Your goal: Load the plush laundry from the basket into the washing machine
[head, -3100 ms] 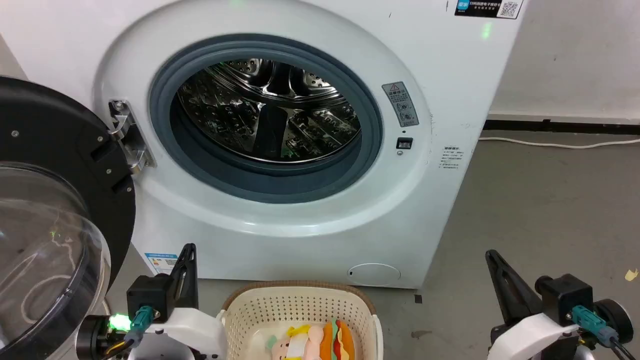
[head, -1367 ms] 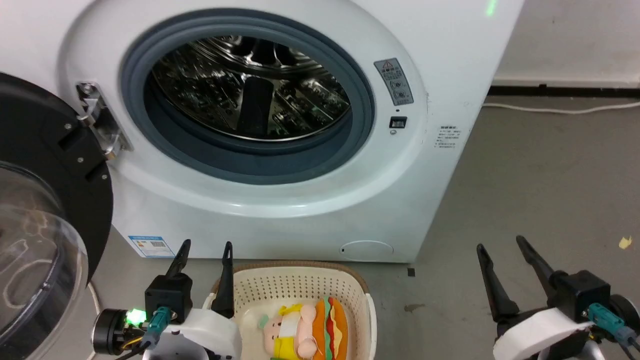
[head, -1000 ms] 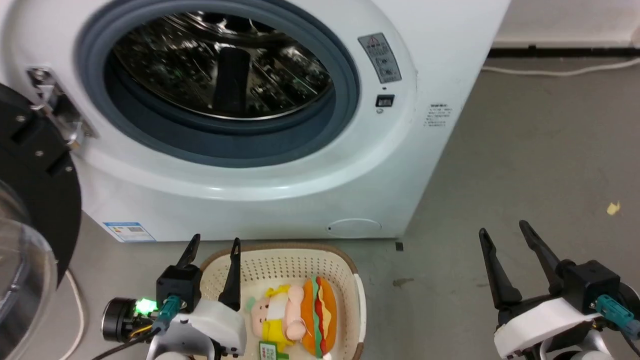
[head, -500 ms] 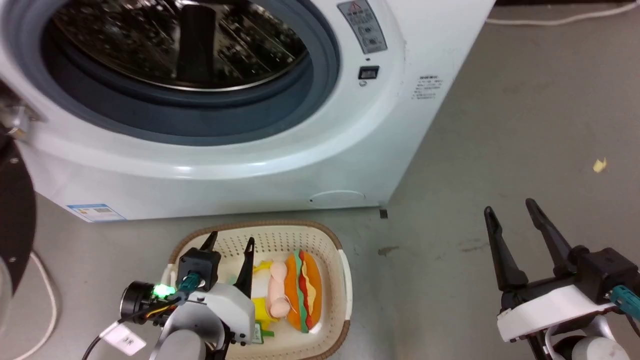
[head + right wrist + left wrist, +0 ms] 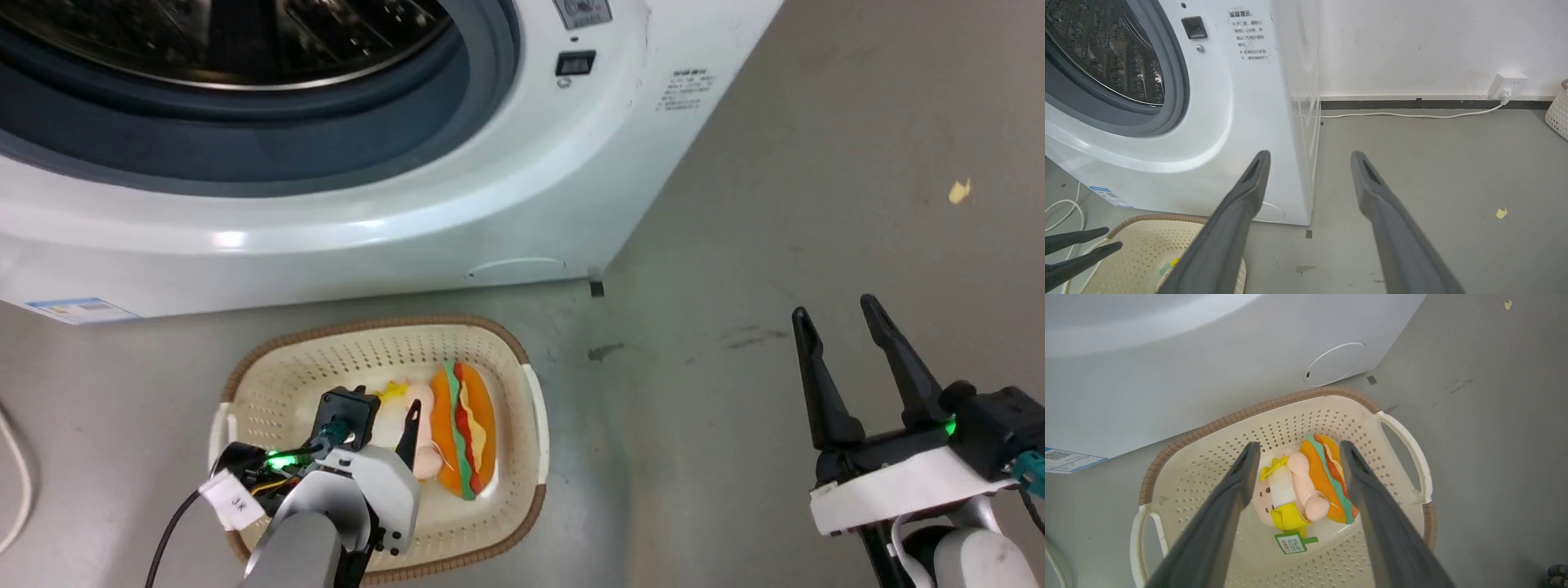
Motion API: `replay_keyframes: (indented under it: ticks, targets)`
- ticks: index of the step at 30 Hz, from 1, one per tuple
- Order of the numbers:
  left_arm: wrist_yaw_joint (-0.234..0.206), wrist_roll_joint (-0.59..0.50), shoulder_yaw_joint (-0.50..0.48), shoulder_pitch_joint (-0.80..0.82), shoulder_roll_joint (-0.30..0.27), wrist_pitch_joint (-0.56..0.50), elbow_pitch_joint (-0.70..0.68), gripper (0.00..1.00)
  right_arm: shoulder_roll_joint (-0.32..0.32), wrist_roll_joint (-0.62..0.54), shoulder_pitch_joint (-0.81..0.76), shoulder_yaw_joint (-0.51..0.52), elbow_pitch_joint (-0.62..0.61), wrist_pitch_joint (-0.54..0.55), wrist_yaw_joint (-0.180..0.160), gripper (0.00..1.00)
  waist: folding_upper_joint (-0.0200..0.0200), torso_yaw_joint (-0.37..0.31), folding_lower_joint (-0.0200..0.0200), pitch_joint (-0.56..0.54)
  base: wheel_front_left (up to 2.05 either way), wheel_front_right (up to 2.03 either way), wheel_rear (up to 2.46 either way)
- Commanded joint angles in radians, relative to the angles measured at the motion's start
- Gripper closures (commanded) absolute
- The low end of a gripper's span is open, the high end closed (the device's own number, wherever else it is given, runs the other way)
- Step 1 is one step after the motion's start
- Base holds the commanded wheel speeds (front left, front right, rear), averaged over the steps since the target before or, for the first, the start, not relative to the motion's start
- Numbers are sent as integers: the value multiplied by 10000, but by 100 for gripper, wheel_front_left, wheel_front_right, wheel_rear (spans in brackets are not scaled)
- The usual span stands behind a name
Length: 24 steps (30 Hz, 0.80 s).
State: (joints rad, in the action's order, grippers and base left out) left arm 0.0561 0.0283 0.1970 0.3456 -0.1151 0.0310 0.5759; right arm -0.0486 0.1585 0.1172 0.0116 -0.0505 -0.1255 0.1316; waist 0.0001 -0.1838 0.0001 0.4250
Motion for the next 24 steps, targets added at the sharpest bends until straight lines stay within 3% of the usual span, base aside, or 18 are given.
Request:
replay_keyframes:
  ticks: [1,10,24]
  targets:
    - [71,19,130,345,-118,-28,333,0,-8,136,207,-24,-77,-110,-5,0,-1,-201,-1,285,0,0,0]
    - [181,219,446,1193,-470,-517,1617,0,-9,515,426,-98,-75,-297,-6,0,-1,-665,-1,1158,0,0,0]
    - [331,116,1807,2353,-923,-1160,3055,0,-11,922,647,-95,-205,-568,-7,0,-1,-1068,-1,2338,0,0,0]
